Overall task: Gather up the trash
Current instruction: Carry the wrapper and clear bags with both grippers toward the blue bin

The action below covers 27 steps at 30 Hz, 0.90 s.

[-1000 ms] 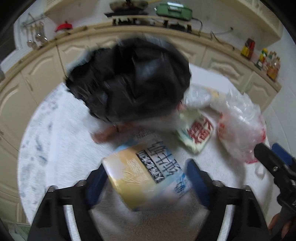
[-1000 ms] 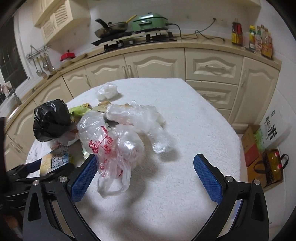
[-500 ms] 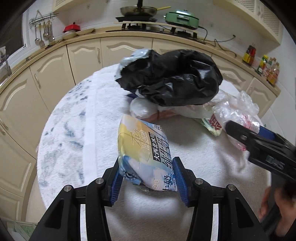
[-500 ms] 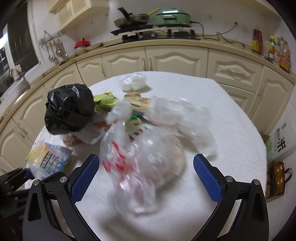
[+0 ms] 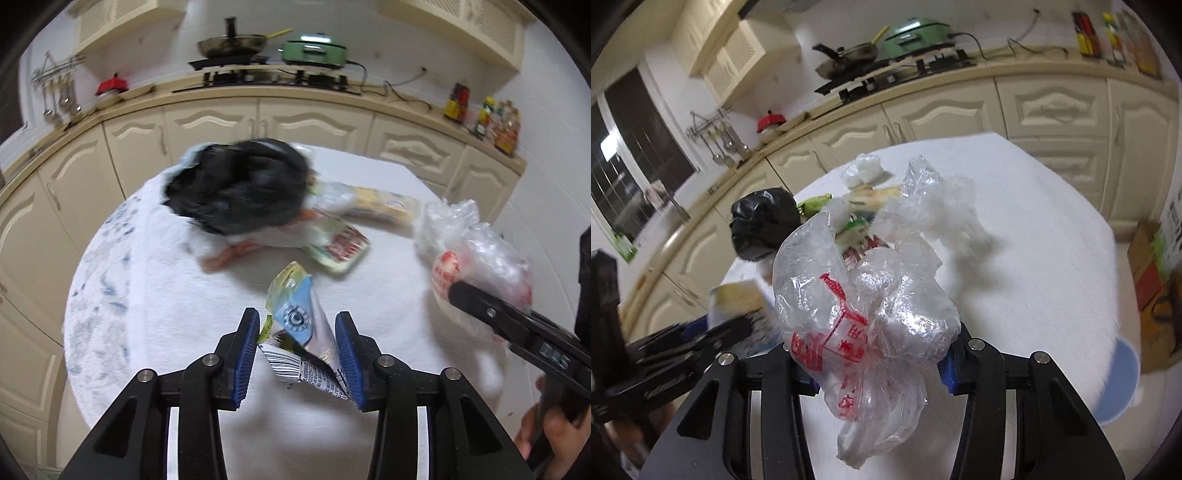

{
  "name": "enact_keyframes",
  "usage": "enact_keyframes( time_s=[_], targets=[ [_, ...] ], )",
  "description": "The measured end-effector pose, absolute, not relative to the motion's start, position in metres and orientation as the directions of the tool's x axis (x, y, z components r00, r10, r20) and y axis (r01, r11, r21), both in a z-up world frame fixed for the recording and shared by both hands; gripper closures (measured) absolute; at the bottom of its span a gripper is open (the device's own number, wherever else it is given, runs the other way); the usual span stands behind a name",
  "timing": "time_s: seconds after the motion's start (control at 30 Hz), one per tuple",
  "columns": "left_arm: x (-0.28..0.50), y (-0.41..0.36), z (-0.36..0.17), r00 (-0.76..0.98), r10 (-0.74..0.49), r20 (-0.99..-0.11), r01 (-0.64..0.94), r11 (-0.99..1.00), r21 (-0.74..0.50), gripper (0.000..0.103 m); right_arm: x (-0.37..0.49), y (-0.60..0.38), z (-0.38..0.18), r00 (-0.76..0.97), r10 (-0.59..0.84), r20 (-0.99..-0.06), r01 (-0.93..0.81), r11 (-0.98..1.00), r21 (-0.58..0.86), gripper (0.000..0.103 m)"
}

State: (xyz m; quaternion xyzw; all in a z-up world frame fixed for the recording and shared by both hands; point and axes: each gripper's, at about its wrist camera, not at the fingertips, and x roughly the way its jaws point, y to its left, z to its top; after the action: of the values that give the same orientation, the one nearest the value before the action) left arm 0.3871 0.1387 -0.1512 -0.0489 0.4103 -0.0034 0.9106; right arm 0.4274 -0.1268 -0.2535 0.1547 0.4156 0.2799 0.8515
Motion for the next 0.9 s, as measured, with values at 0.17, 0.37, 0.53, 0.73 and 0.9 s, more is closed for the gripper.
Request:
enact_keyframes(
  time_s=[0.17,0.37,0.53,0.73,0.9],
  targets=[
    [0.38,0.105,-0.148,0.659,-0.115,-0.744,0.029,0.991,-0.128,0.073,0.404,-0.166,-0.255,0.502,0.645,-0.576,-0.327,0.758,0.564,0.056],
    [0.378,0.054,-0.138,0.674,-0.119,-0.729,0.09,0.993,-0.079,0.075,0.397,-0.213,-0.263,0.547,0.624,-0.558,-0.273,0.763,0.586,0.056],
    [0.379,0.027,-0.139,0.687,-0.129,-0.715,0.118,0.991,-0.066,0.077,0.39,-0.242,-0.273,0.562,0.626,-0.541,-0.234,0.748,0.622,0.056],
    [0.404,-0.01,-0.136,0.682,-0.159,-0.714,0.175,0.983,-0.051,0.077,0.39,-0.279,-0.283,0.598,0.61,-0.52,-0.19,0.738,0.647,0.056],
    [0.433,-0.055,-0.14,0.655,-0.226,-0.722,0.253,0.965,-0.072,0.077,0.392,-0.312,-0.291,0.639,0.572,-0.514,-0.133,0.741,0.658,0.056]
  ],
)
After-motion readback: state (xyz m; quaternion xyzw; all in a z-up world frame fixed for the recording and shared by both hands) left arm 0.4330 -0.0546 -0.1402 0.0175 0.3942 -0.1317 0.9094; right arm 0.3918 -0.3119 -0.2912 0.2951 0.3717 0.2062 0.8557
